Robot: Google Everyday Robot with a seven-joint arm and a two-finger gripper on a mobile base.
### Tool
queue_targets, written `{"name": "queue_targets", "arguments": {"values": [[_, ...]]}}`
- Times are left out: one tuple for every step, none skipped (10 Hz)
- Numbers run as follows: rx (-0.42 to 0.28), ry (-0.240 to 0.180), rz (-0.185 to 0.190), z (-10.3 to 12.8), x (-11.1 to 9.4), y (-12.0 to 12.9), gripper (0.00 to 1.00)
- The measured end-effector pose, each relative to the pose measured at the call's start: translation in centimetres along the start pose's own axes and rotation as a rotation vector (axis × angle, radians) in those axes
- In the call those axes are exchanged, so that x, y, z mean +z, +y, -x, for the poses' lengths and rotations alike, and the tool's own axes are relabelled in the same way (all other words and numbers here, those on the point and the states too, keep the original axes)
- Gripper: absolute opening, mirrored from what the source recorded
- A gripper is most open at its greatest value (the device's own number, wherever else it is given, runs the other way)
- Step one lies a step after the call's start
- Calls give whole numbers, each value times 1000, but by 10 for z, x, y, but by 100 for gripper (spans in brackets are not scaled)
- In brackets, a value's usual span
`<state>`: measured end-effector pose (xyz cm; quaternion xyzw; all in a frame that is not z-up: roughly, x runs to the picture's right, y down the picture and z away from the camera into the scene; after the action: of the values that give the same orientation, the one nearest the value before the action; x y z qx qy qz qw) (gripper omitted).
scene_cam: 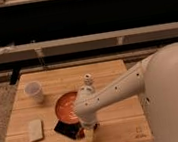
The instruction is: Place the pepper in the ceramic cup
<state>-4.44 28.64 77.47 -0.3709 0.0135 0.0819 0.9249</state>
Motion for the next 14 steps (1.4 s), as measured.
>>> {"name": "queue_targets", "arguments": {"values": [[-32,-9,-1,12,0,2,80],[-56,-12,0,20,0,4,80],[-81,-15,2,28,0,7,80],[-124,-13,5,41,1,12,74],[-149,-11,7,50,2,16,66],[-163,-11,8,54,3,17,61],[-170,-5,12,54,4,18,48],[-169,-3,13,53,4,18,37],[-172,1,13,52,4,19,27],[-170,4,11,51,4,18,18],[-163,10,6,48,3,17,5],[-159,12,2,47,2,17,1],[-156,12,-6,46,0,15,0],[-150,13,-15,43,-4,14,0]]}}
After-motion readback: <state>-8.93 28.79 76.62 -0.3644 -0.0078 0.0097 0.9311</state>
